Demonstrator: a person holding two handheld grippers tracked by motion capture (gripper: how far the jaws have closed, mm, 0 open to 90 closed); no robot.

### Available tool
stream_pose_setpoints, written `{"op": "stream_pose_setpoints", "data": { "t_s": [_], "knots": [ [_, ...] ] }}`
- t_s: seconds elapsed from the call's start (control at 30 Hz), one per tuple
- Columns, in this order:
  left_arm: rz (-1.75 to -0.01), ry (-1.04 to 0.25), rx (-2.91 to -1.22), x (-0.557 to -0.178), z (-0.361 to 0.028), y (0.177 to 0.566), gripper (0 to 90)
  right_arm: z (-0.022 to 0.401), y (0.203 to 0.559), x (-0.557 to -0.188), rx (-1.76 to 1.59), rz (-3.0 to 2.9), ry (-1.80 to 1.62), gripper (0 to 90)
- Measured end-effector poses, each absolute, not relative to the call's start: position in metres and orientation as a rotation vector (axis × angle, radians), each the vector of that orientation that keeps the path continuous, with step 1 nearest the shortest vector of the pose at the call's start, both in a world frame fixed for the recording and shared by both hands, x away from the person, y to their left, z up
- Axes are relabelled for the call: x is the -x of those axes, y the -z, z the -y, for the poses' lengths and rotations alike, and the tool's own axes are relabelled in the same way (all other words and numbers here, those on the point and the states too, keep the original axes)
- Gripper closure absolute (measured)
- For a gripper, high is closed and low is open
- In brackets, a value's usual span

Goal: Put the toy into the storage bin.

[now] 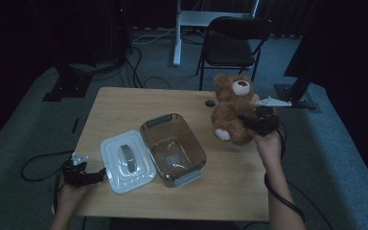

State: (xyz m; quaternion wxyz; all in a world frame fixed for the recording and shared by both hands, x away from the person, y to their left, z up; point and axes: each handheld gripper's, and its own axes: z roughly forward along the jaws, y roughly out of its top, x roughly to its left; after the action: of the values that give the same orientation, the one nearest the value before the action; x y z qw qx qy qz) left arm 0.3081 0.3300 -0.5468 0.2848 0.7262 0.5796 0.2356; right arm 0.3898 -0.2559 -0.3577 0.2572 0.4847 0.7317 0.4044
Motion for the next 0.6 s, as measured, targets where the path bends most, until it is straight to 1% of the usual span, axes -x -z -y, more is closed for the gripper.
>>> {"op": "stream_pose_setpoints", "data": {
  "t_s": [0.2, 0.6],
  "knots": [
    [-1.550, -0.631, -1.942, -0.308, -0.330, 0.547, 0.5, 0.226, 0.336, -0.373, -1.195, -2.015, -1.169, 61.4],
    [-1.550, -0.630, -1.943, -0.308, -0.330, 0.547, 0.5, 0.162, 0.313, -0.351, -1.028, -2.143, -1.332, 61.3]
  ]
}}
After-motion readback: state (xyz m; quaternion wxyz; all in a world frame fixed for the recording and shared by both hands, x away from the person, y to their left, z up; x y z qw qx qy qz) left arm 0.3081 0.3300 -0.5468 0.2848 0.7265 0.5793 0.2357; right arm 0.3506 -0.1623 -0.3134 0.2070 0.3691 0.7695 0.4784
